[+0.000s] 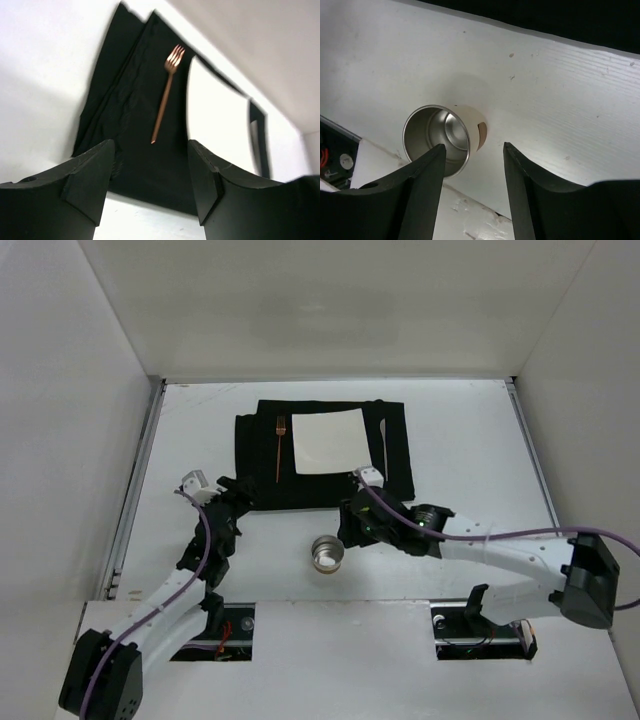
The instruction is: Set the dinner table for one person
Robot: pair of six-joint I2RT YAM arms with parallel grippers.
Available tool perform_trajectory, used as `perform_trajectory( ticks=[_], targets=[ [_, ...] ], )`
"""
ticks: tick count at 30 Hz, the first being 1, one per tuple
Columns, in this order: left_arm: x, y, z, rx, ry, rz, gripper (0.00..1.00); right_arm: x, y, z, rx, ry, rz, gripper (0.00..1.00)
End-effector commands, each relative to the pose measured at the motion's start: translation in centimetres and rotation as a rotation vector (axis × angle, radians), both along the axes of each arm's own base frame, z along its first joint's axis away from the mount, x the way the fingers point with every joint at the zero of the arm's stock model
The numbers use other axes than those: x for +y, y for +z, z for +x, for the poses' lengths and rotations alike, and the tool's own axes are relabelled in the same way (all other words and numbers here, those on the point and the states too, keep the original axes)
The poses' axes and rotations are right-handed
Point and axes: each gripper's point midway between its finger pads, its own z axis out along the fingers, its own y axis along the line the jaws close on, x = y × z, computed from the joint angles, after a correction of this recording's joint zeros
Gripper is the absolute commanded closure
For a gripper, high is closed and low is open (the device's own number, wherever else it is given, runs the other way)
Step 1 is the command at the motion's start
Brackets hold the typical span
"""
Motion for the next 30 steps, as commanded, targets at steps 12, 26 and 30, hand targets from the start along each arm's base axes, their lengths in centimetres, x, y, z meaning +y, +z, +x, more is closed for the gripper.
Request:
perform_trajectory(
  ticks=[12, 26, 30],
  targets=[
    [0.0, 1.0, 0.5, -0.055, 0.025, -0.064, 0.41, 2.3, -3.7, 0.0, 0.061, 0.050, -0.177, 0.71],
    [-0.4, 0.1, 0.7, -0.026, 0.021, -0.054, 0.41, -1.8, 12.4, 19.7, -0.260, -0.265, 0.163, 0.92],
    [-0.2, -0.5, 0.8, -0.009, 0.027, -0.052, 0.40, -8.0, 13.1, 28.8, -0.268, -0.439, 0.127, 0.92]
  ],
)
